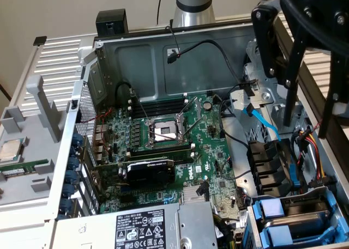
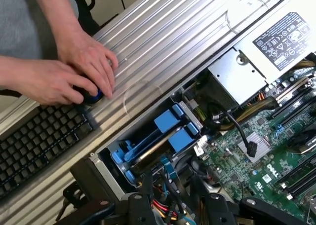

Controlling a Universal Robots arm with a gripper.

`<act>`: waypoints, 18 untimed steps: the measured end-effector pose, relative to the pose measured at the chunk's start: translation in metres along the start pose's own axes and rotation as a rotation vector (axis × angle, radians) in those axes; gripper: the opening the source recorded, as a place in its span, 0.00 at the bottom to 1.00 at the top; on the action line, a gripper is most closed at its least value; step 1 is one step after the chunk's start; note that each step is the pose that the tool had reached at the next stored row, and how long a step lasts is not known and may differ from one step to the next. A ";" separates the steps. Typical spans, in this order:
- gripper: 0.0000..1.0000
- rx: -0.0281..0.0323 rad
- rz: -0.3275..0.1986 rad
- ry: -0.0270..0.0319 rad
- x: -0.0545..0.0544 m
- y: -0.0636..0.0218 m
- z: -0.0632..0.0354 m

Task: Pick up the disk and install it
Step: 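Insert the first disk wire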

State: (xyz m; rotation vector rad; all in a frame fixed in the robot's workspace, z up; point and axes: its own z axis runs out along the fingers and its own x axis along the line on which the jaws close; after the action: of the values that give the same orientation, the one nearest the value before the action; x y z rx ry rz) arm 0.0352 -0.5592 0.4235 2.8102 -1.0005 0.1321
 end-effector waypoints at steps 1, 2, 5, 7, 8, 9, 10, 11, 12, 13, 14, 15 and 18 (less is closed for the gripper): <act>0.43 0.0006 0.004 -0.0010 0.000 0.0007 0.0018; 0.43 0.0010 0.009 -0.0020 0.001 0.0012 0.0038; 0.43 0.0007 0.025 -0.0050 0.002 0.0024 0.0095; 0.43 0.0001 0.035 -0.0066 0.002 0.0031 0.0135; 0.43 0.0008 0.038 -0.0079 0.003 0.0036 0.0149; 0.43 0.0020 0.041 -0.0095 0.003 0.0041 0.0151; 0.43 0.0027 0.043 -0.0106 0.003 0.0044 0.0153; 0.43 0.0038 0.045 -0.0117 0.004 0.0045 0.0153; 0.43 0.0049 0.046 -0.0127 0.005 0.0045 0.0151; 0.43 0.0058 0.046 -0.0134 0.006 0.0042 0.0149; 0.43 0.0067 0.046 -0.0141 0.007 0.0038 0.0147; 0.43 0.0080 0.046 -0.0151 0.009 0.0032 0.0146; 0.43 0.0149 0.047 -0.0208 0.013 0.0018 0.0150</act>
State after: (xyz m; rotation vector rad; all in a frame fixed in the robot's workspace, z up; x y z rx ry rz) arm 0.0444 -0.5711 0.4106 2.8082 -1.0746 0.1166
